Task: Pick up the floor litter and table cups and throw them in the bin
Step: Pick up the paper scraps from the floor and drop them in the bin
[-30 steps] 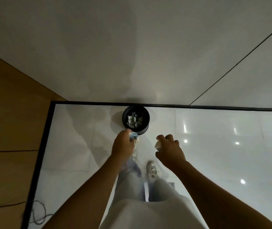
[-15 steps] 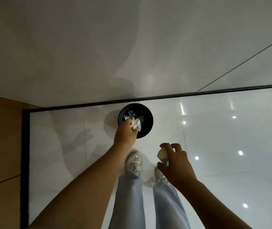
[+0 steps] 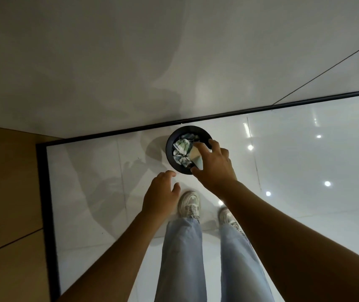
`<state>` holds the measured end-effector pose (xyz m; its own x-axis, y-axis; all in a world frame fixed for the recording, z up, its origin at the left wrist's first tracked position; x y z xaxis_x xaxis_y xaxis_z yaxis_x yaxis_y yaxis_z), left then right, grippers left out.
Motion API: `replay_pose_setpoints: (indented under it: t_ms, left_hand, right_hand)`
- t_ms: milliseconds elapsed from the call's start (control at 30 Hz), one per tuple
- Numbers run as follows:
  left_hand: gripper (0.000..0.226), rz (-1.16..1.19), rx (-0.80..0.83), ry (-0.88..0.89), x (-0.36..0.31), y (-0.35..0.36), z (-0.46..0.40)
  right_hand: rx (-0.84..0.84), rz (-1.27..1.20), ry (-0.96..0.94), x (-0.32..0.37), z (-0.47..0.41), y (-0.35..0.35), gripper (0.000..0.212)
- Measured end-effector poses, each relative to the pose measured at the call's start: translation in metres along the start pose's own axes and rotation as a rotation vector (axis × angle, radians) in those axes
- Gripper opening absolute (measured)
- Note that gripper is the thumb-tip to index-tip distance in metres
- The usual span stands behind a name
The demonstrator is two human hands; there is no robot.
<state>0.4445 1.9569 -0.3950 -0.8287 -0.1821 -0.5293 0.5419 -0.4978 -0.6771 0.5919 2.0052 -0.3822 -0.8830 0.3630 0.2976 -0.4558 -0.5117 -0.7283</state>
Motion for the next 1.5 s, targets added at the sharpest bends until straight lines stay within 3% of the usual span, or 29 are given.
replay_pose_setpoints:
  t_ms: [333,500,767,833,900,967,1200,1500]
  left_hand:
    - [0.032,-0.073,0.112,0.127,-0.05,-0.013,0.024]
    - [0.031,-0.218,0.251,0.326,-0.132,0.0,0.055]
    - [0.03,-0.715,0.469,0.756,-0.276,0.082,0.178]
    - [0.03,-0.81,0.522,0.934,-0.323,0.136,0.257]
    - [0.031,-0.849,0.538,0.969,-0.33,0.155,0.282]
    - [0.031,-0.891,0.576,1.093,-0.351,0.205,0.356]
    - [0.033,-0.985,0.781,1.461,-0.363,0.347,0.588]
    - [0.031,-1.182,0.997,1.745,-0.381,0.488,0.785]
  right_hand:
    - [0.014,-0.054,0.159,-0.053,0.068,-0.019,0.069]
    - [-0.048,-0.174,0.321,-0.118,0.146,-0.051,0.063]
    - [-0.198,-0.363,0.581,-0.243,0.324,-0.069,0.054]
    - [-0.286,-0.446,0.698,-0.298,0.417,-0.056,0.054]
    - [-0.298,-0.454,0.719,-0.313,0.444,-0.039,0.054]
    - [-0.336,-0.513,0.828,-0.357,0.526,-0.007,0.054]
    - [-0.38,-0.68,1.16,-0.449,0.756,0.125,0.054]
    - [-0.5,-1.0,1.513,-0.518,0.948,0.247,0.055]
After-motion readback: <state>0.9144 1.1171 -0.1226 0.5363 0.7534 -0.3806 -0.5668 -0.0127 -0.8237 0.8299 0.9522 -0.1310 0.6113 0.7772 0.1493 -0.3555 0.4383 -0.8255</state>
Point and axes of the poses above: each hand's wrist, its own z-axis away from the middle knuckle, its own y-axis out of the palm, x = y × z, the point moved 10 cm from there along -z, towards the middle knuckle, and after that the axes turned 9 degrees about y, right-handed, at the moved point
